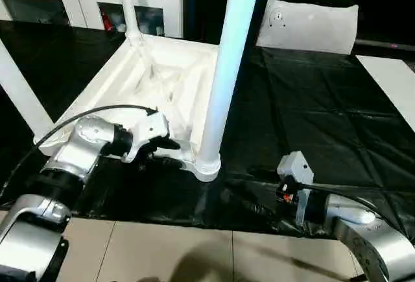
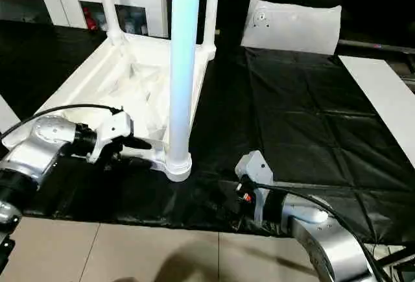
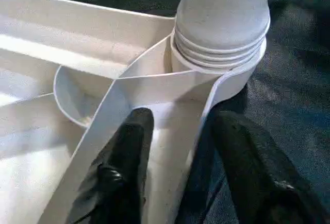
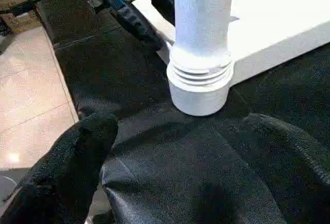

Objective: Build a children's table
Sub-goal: Move to table

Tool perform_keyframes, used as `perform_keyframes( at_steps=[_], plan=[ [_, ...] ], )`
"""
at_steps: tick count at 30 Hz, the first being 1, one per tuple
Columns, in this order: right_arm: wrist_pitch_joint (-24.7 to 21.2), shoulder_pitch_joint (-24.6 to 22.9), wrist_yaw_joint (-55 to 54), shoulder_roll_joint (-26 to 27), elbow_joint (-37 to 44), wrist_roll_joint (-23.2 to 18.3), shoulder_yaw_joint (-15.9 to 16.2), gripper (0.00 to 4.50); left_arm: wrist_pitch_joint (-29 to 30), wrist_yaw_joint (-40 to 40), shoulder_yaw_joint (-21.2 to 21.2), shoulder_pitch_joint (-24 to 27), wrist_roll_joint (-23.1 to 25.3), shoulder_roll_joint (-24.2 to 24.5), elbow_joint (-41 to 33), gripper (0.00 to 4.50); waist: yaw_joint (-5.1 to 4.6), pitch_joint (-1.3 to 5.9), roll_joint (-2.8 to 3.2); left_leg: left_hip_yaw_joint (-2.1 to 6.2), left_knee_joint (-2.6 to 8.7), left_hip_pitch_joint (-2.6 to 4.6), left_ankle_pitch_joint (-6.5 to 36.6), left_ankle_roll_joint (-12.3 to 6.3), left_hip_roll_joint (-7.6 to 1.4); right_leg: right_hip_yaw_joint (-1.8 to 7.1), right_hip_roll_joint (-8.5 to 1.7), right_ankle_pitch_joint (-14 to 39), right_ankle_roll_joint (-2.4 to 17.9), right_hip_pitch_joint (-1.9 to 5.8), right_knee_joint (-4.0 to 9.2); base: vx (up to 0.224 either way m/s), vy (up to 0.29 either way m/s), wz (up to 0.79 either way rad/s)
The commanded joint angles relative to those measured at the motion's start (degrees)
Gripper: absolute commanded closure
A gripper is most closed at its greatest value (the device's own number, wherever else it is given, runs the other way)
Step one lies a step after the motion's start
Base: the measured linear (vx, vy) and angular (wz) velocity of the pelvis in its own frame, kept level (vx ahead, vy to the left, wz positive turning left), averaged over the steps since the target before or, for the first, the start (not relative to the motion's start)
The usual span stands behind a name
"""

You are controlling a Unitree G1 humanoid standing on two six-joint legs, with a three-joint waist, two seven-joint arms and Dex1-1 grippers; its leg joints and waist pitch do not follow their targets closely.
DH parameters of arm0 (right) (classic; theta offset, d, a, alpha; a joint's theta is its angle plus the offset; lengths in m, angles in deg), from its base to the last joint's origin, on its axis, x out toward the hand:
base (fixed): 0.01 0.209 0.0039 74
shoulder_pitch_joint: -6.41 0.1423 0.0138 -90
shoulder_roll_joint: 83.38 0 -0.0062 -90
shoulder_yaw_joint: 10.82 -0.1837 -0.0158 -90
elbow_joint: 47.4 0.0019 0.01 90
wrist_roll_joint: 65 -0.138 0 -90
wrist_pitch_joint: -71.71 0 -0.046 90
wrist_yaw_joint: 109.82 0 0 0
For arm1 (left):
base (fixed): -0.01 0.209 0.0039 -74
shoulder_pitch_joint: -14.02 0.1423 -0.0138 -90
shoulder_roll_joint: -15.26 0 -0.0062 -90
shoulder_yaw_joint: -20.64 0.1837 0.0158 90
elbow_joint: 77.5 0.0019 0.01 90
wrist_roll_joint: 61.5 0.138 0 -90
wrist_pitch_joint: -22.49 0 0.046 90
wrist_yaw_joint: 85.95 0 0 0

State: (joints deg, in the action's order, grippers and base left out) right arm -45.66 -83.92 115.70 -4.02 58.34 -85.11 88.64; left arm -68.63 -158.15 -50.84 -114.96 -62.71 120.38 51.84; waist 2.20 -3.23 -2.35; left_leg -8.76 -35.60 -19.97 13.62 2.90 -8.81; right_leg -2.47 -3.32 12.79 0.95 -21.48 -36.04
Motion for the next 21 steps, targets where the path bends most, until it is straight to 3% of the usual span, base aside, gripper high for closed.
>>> perform_keyframes(
  at_steps=[1, 13, 18, 21],
  plan=[
    [-0.62, -0.17, 0.93, -0.91, 1.62, -0.24, 0.30, 0.00, -1.51, -0.62, 0.69, -1.90, 1.05, -0.63, 2.32, 2.68, 0.25, 3.07, 0.60, 1.25, 5.09, 0.18, 4.52, -1.83, -4.68, 3.33, -5.95, 0.98, 15.53, 2.60, 3.80, 0.000, 0.000, 0.00],
    [-1.23, -0.33, 2.48, -1.95, 2.25, -1.23, 0.93, 0.00, -4.98, -1.54, 2.68, -5.83, 4.81, -2.65, 10.80, 3.72, 0.74, 3.11, 0.56, 1.21, 5.12, 0.26, 4.27, -1.90, -4.91, 3.41, -6.17, 0.18, 15.57, 2.62, 3.78, 0.000, 0.000, 0.00],
    [-1.26, -0.26, 2.70, -2.11, 2.26, -1.45, 0.90, 0.00, -4.30, -3.39, 2.94, -6.67, 5.01, -2.94, 12.28, 4.05, 0.82, 3.04, 0.52, 1.18, 5.21, 0.27, 4.69, -1.53, -4.92, 3.42, -6.21, 1.14, 15.40, 2.60, 3.86, 0.000, 0.000, 0.00],
    [-1.02, 0.30, 2.60, -2.02, 1.89, -1.36, 0.71, 0.00, -3.12, -5.86, 2.18, -7.20, 4.13, -3.47, 12.92, 4.23, 0.70, 3.22, 0.45, 1.13, 5.07, 0.18, 3.19, -1.80, -4.84, 3.43, -6.21, -1.27, 15.87, 2.76, 3.58, 0.000, 0.000, 0.00]
  ],
)
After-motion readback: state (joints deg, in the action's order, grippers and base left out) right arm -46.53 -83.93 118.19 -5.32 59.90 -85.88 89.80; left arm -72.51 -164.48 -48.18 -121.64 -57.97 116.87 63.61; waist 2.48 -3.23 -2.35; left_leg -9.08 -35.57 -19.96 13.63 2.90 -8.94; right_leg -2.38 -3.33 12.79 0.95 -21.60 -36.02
